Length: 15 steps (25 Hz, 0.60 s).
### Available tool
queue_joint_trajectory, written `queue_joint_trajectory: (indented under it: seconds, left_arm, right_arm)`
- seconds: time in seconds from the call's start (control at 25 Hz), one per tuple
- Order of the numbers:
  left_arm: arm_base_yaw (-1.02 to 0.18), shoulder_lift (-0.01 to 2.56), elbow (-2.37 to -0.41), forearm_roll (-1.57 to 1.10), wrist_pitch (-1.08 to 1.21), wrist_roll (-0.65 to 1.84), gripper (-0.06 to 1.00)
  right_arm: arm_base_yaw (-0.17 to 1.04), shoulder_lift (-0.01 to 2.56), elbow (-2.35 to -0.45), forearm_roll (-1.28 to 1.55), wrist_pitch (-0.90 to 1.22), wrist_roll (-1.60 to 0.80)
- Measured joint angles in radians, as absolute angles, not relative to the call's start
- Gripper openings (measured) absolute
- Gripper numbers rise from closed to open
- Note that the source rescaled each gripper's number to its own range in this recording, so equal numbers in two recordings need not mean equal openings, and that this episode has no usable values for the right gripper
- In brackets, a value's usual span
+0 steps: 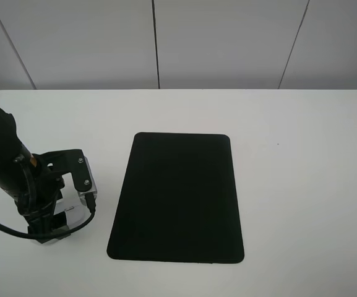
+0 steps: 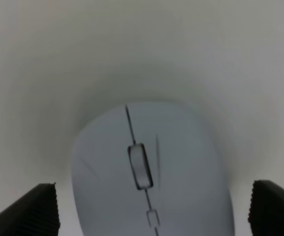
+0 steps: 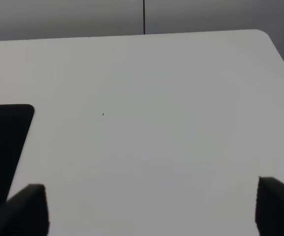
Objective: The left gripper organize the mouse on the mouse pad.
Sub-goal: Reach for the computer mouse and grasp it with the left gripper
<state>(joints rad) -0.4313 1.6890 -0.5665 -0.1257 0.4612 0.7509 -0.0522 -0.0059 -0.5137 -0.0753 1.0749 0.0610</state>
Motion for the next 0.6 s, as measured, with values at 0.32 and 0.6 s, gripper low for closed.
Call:
queue_joint_trajectory:
  seconds: [0.32,0.6]
  left_arm:
    - [-0.430,1.734,-0.566,-0.126,0.429,0.751,1.00]
    - [-0.430,1.737,-0.566,-0.126,0.423,0.752,1.00]
  right_arm:
    - [-0.052,-0.006,-0.514,-0.075,1.075,0.061]
    - [-0.052,-0.006,-0.514,-0.075,1.075,0.061]
